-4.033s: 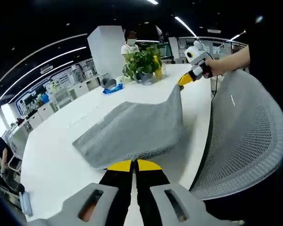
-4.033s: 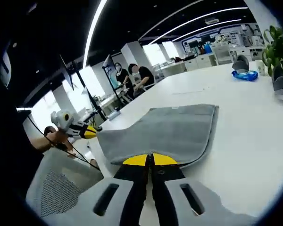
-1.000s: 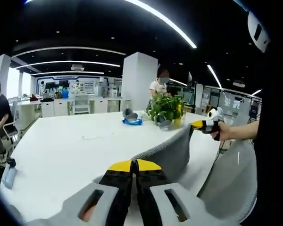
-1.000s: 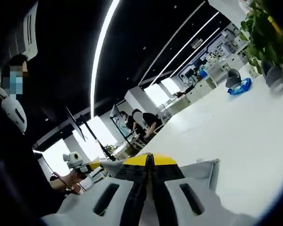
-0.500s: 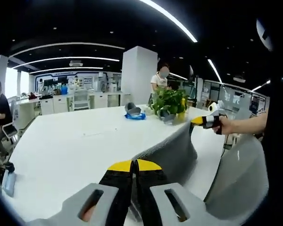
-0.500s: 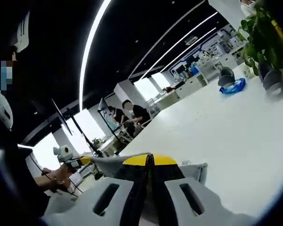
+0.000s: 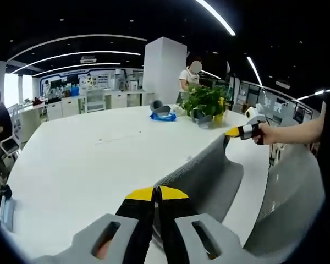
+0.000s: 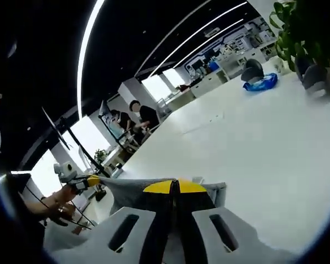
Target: Fold the towel on the table until its edges align and the towel forms a compact rectangular stack.
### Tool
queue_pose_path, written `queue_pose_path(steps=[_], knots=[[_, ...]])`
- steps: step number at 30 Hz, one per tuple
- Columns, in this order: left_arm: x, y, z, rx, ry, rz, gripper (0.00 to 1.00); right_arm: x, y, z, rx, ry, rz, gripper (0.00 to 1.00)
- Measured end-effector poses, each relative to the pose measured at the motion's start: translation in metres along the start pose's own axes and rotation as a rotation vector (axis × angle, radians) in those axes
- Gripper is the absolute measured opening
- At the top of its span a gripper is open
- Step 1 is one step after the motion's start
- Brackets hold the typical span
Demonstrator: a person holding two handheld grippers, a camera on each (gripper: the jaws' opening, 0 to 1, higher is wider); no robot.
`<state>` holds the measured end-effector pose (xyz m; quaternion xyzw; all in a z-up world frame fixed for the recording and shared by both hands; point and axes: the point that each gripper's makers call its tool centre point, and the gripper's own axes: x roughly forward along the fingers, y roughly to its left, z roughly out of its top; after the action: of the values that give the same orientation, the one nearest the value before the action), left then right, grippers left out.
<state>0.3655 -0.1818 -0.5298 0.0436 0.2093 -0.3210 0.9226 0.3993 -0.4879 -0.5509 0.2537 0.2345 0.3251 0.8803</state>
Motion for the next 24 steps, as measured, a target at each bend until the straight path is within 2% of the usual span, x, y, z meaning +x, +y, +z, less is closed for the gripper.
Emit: queue_pose_path(steps=[7,17,24], knots=[[0.017,0.014,-0.011,-0.014,0.026,0.006,0.02,0.01,-0.013,-0.002,0.01,0.012,-0.038,0.0],[0.036,0.025,-0.033,-0.03,0.085,0.013,0.02,0.032,-0.036,-0.013,-0.04,0.05,-0.143,0.0],[0.05,0.035,-0.041,-0.029,0.111,0.04,0.02,0.042,-0.047,-0.018,-0.101,0.086,-0.193,0.0]])
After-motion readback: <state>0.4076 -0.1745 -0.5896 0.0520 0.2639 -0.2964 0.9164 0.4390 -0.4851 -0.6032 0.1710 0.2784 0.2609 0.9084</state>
